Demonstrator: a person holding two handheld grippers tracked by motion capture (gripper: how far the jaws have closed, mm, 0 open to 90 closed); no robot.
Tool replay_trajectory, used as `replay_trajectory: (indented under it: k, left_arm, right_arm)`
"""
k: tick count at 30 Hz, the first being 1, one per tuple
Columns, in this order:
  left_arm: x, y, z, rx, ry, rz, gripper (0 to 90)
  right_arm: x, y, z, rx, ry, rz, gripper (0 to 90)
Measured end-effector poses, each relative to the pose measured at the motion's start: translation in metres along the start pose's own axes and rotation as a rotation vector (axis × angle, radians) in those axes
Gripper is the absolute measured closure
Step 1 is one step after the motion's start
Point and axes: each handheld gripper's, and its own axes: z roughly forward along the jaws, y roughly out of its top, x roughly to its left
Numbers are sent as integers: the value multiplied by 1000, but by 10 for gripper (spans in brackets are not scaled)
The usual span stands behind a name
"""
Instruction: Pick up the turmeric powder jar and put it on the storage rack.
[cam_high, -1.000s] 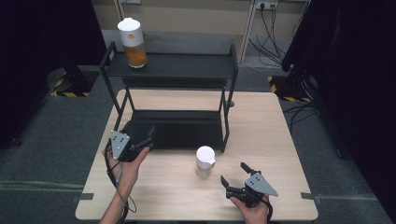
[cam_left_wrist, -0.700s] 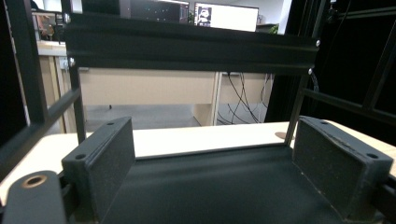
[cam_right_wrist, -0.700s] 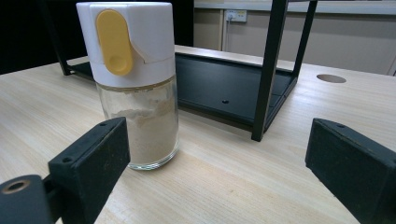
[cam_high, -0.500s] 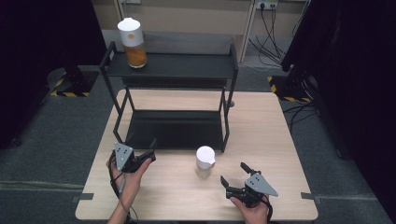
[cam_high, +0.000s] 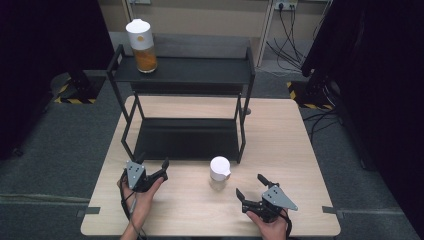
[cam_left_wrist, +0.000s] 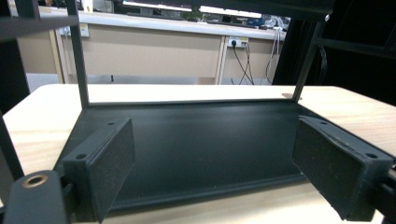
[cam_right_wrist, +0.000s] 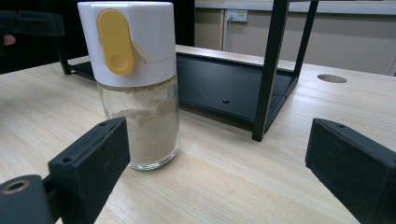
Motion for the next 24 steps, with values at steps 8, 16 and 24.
replay_trajectory:
  k: [8,16,24]
  left_arm:
    - [0,-6,1,22,6,-2,129]
    - [3,-9,2,25,9,-13,129]
    - [3,-9,2,24,11,-14,128]
  right_arm:
    - [0,0,0,1,1,-1,69]
    - [0,0,0,1,1,0,69]
    - [0,0,0,2,2,1,69]
